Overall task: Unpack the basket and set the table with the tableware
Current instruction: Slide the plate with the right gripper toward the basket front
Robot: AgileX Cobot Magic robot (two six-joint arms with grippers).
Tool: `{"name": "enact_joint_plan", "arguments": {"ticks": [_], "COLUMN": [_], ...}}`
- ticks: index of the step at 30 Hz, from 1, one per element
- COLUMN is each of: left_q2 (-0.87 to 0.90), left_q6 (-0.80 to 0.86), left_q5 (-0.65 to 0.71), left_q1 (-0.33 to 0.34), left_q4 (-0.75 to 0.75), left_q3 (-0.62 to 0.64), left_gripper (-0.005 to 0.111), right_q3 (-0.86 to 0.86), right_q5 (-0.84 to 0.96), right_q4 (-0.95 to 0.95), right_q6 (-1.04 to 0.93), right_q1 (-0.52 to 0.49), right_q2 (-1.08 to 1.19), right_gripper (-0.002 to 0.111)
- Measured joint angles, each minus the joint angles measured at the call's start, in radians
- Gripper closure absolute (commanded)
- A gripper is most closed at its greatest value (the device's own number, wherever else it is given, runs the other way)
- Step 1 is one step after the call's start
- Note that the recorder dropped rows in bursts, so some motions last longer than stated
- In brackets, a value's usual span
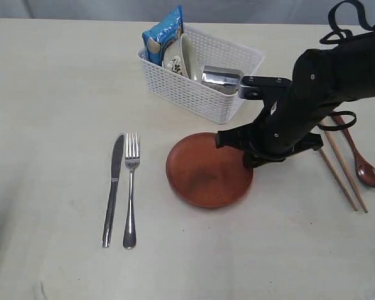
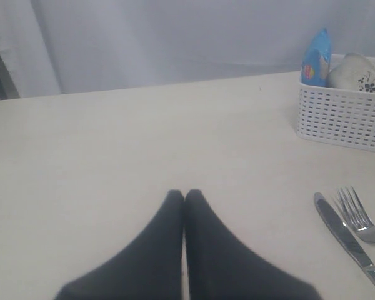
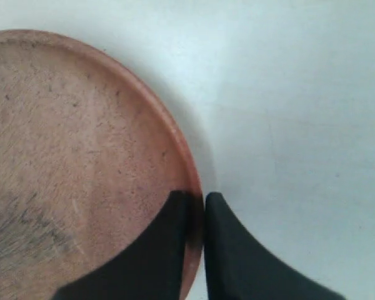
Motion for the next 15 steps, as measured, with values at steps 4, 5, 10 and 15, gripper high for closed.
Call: {"name": "enact_joint_plan", "arguments": {"ticks": [4, 5, 10, 15], "left_q2": [0.0, 0.0, 0.0, 0.0], "left_q6": [0.0, 0.0, 0.0, 0.0], "left_q5": [0.0, 0.0, 0.0, 0.0], "left_q1": [0.0, 0.0, 0.0, 0.0], "left_q4": [0.0, 0.0, 0.0, 0.0], "left_q3": [0.0, 0.0, 0.0, 0.0], "left_gripper": [0.107, 0.107, 0.107, 0.107], "right_q3": [-0.004, -0.004, -0.002, 0.004], "right_q5": [0.045, 0.052, 0.11, 0.144], "right_q4": [0.002, 0.002, 0.004, -0.007], "right_q6": [0.0, 0.0, -0.003, -0.011], "right_q1": [0.0, 0.0, 0.0, 0.0], "right_q2": [-0.002, -0.002, -0.018, -0.05], "right_gripper": [0.109, 0.109, 0.109, 0.109]}}
